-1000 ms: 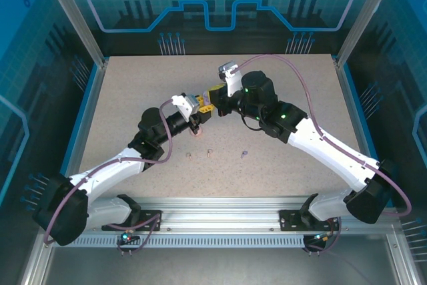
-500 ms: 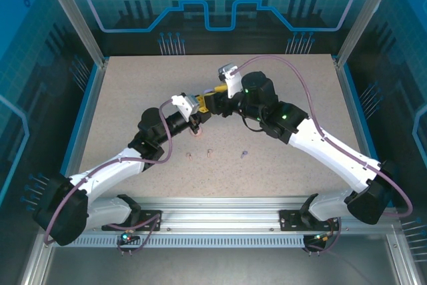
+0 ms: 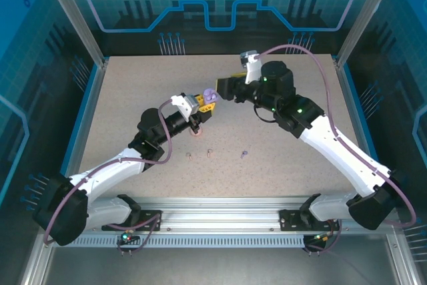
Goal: Insert the wireless bluetooth earbuds into the charging case
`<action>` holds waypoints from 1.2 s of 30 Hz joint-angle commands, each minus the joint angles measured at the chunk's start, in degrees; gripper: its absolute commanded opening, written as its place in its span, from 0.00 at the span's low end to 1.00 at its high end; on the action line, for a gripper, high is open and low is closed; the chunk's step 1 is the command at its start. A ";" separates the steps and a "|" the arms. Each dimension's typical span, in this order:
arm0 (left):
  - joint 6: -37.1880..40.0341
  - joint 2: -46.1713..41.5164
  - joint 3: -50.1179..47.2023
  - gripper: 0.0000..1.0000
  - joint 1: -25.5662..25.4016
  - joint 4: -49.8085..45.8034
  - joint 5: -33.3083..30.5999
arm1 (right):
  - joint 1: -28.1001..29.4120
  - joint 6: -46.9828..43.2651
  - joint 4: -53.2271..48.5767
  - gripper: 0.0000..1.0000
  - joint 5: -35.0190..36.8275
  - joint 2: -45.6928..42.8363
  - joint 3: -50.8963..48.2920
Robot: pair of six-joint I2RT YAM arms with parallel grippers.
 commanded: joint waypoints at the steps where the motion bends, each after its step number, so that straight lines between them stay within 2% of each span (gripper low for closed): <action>1: 0.69 -1.49 1.26 0.00 -0.42 3.08 0.29 | -1.94 5.76 -2.83 0.64 -4.37 -1.77 -0.08; 7: 0.52 -1.52 1.35 0.00 -0.43 3.50 0.51 | -1.79 5.55 -5.41 0.58 -8.44 -1.53 -0.48; 13: 0.42 -1.39 1.42 0.00 -0.49 3.24 0.77 | -0.54 5.92 -3.52 0.52 -10.87 -0.68 -1.60; 26: 0.48 -1.06 1.43 0.00 -0.47 3.34 0.72 | 2.97 5.10 -3.69 0.42 -11.39 2.25 1.12; 36: 0.50 -1.04 1.04 0.00 -0.50 3.18 0.50 | 4.68 4.49 -4.14 0.42 -10.65 2.01 2.61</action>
